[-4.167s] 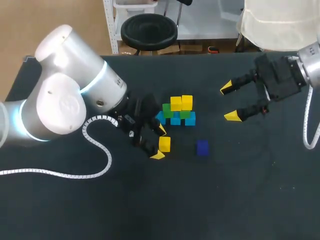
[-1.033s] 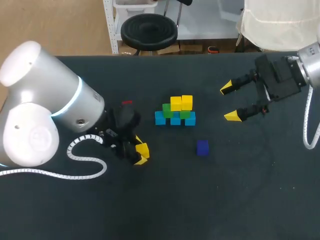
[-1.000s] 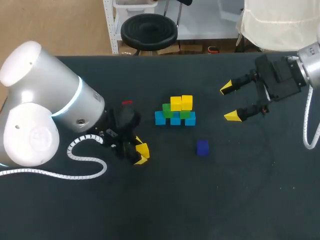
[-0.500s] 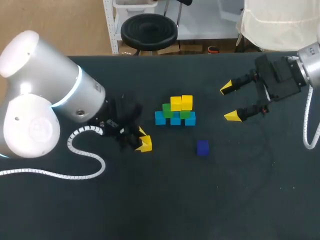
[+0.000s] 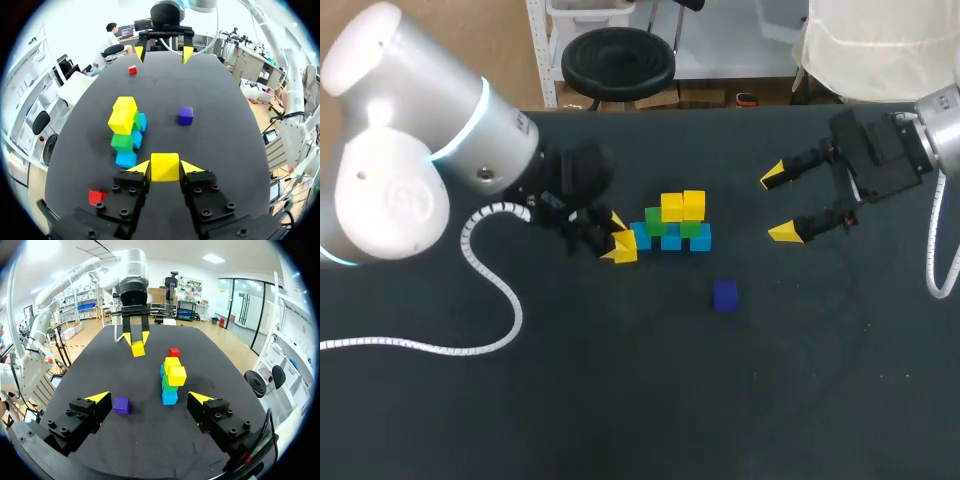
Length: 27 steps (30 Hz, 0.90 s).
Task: Place the blue cubes, place green cubes on the blue cubes, place the yellow cubes on the green cubes, then place the red cubes on the yellow cubes, and place purple cube on the red cubes.
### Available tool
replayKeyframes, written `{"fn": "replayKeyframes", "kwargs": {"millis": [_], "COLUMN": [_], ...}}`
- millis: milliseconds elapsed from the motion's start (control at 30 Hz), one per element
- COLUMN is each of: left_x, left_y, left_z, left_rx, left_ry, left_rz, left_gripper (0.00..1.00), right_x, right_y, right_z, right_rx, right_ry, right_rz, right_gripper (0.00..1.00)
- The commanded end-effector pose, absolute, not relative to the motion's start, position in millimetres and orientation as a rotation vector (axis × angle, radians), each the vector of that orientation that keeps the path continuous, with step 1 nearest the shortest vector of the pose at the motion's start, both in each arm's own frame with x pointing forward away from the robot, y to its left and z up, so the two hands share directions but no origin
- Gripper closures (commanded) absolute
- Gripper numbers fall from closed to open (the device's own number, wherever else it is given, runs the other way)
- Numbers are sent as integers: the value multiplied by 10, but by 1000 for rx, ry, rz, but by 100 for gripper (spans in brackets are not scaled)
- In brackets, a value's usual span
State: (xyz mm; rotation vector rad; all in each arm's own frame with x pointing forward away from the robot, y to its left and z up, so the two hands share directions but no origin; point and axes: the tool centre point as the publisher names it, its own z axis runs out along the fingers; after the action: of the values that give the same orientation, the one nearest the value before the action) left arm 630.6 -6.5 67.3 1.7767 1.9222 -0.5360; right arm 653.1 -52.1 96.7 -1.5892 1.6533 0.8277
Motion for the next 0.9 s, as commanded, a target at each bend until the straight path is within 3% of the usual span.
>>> {"fn": "replayKeyframes", "kwargs": {"millis": [33,900], "left_x": [6523,6668], "left_y": [-144,-198], "left_z": [653,692], "left_rx": [1803,1840], "left_ry": [1929,1931], "left_rz": [-555,-554], "left_gripper": [100,100], "right_x": [6528,6528], "right_y": [-522,-522], "right_z": [965,965], "right_rx": [-1588,-1588], "right_ry": [1652,1652], "right_rz": [827,827], "right_gripper": [0,0]}}
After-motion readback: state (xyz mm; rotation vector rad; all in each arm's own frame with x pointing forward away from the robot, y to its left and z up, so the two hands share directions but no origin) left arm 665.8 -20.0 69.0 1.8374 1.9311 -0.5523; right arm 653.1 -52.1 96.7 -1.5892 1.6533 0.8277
